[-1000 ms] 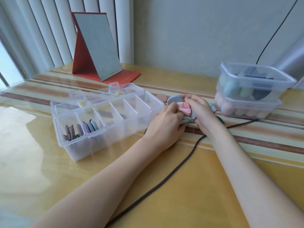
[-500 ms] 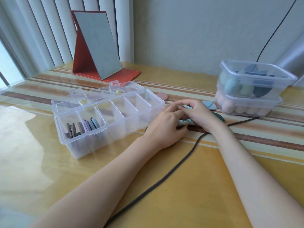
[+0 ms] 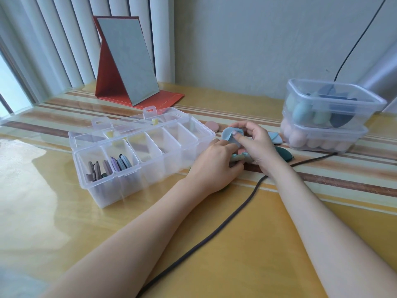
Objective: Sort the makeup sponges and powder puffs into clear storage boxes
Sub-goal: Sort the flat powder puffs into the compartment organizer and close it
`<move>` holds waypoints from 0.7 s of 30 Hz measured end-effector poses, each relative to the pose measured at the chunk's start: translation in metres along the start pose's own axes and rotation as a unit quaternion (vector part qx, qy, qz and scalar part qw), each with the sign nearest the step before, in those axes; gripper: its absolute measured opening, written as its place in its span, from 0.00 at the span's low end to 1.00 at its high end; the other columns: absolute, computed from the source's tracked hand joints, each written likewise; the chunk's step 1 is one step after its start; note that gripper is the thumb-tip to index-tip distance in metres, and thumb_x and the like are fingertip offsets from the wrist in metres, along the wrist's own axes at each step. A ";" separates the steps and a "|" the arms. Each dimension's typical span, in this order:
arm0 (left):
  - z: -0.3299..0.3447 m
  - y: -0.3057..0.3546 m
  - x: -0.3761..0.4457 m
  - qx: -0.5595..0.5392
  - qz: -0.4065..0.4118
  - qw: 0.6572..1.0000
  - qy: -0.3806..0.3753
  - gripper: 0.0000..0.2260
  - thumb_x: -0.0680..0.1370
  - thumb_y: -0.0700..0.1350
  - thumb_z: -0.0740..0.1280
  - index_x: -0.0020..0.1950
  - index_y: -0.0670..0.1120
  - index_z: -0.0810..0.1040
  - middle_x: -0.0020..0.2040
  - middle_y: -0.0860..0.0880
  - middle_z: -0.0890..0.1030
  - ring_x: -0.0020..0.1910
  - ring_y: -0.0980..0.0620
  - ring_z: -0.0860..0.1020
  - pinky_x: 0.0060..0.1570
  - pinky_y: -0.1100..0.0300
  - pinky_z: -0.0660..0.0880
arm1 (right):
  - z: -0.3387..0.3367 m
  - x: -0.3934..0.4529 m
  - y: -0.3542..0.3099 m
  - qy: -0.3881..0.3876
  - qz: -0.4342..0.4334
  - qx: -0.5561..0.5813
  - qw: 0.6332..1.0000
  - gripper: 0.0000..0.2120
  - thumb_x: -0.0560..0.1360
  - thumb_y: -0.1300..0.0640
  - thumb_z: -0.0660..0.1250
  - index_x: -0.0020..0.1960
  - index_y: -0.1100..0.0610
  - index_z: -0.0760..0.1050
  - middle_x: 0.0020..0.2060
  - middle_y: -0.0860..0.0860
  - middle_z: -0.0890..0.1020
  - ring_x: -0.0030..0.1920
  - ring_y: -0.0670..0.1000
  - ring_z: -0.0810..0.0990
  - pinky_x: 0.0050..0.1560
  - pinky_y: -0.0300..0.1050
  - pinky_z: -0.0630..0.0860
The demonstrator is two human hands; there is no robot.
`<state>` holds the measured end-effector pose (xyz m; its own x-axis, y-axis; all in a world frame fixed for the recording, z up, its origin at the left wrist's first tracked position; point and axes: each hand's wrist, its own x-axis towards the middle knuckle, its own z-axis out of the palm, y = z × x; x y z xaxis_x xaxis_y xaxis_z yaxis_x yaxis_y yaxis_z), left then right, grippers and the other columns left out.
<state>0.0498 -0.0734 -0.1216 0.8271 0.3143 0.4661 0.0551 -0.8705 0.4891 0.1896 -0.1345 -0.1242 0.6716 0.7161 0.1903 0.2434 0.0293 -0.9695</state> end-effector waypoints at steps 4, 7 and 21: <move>0.000 0.004 0.004 -0.117 -0.051 0.989 0.073 0.08 0.76 0.42 0.67 0.48 0.37 0.80 0.53 0.43 0.78 0.56 0.49 0.74 0.54 0.66 0.68 | 0.001 0.003 -0.005 0.065 0.008 0.117 0.991 0.09 0.79 0.62 0.63 0.49 0.49 0.79 0.44 0.44 0.83 0.42 0.44 0.80 0.40 0.39 0.76; -0.001 0.010 0.003 -0.209 -0.073 0.973 0.061 0.07 0.78 0.44 0.66 0.46 0.40 0.79 0.53 0.47 0.80 0.68 0.56 0.65 0.54 0.70 0.63 | -0.001 0.004 -0.010 0.086 0.030 0.160 0.983 0.12 0.79 0.62 0.62 0.44 0.50 0.81 0.43 0.46 0.83 0.44 0.44 0.80 0.45 0.40 0.74; -0.001 0.007 0.009 -0.532 -0.196 0.821 0.066 0.04 0.78 0.47 0.67 0.44 0.55 0.78 0.32 0.56 0.80 0.33 0.51 0.82 0.31 0.62 0.76 | 0.007 -0.009 -0.021 -0.014 0.072 0.097 0.993 0.14 0.72 0.50 0.58 0.37 0.54 0.80 0.29 0.52 0.78 0.24 0.49 0.74 0.22 0.33 0.65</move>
<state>0.0566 -0.0764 -0.1132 0.7914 0.5899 0.1605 -0.2752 0.1093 0.9552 0.1733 -0.1370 -0.1062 0.6686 0.7422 0.0457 0.0058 0.0562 -0.9984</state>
